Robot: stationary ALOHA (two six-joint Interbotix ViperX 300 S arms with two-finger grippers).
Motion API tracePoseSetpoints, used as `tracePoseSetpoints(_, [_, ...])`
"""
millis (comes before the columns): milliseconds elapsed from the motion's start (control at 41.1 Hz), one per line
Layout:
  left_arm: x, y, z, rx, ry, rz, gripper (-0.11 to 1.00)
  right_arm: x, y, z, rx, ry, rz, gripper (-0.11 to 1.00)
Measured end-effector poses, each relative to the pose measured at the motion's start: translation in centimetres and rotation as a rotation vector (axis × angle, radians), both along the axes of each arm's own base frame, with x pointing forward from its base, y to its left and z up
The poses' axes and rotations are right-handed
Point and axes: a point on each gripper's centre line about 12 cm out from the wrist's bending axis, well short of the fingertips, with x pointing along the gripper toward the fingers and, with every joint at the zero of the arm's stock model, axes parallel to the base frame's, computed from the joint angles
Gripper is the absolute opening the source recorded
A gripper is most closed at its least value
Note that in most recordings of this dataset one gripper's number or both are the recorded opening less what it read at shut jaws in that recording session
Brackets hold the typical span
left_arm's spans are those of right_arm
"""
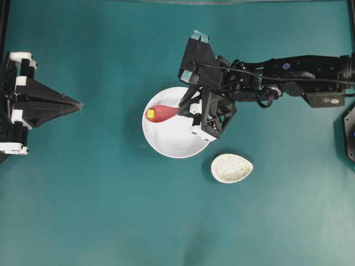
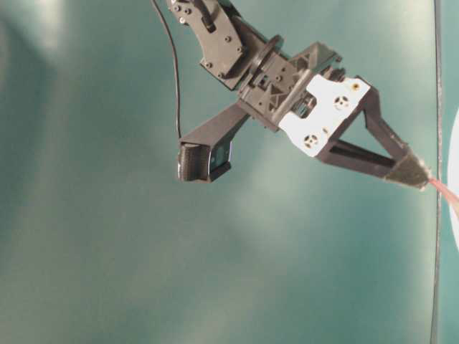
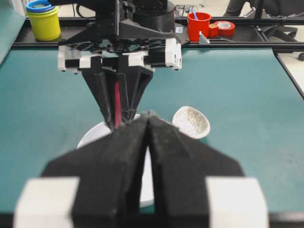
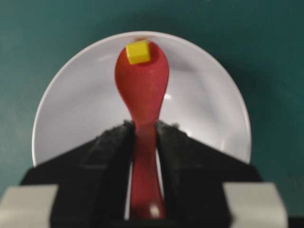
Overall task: Scoop the yellow hexagonal prism block from the bowl with a spoon using the right arm.
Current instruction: 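Tilt the spoon up with the yellow block resting on it, then raise the loaded spoon up and back above the bowl rim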
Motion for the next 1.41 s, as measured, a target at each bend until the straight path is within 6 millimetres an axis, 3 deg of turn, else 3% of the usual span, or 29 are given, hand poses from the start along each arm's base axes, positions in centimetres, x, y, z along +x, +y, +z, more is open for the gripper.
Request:
tracePoseSetpoints(292, [0.0, 0.0, 0.0, 0.000, 0.000, 0.000, 0.00, -1.5, 0.4, 1.7, -0.017, -0.084, -0.004, 0.22])
tracePoseSetpoints(925, [0.0, 0.0, 0.0, -0.001, 0.000, 0.000, 0.00, -7.0, 1.0, 7.2, -0.044, -0.373, -0.050, 0.22])
tracePoseSetpoints(1411, [0.0, 0.0, 0.0, -0.001, -0.002, 0.000, 0.00, -7.8, 1.0, 7.7, -0.044, -0.391, -0.051, 0.22])
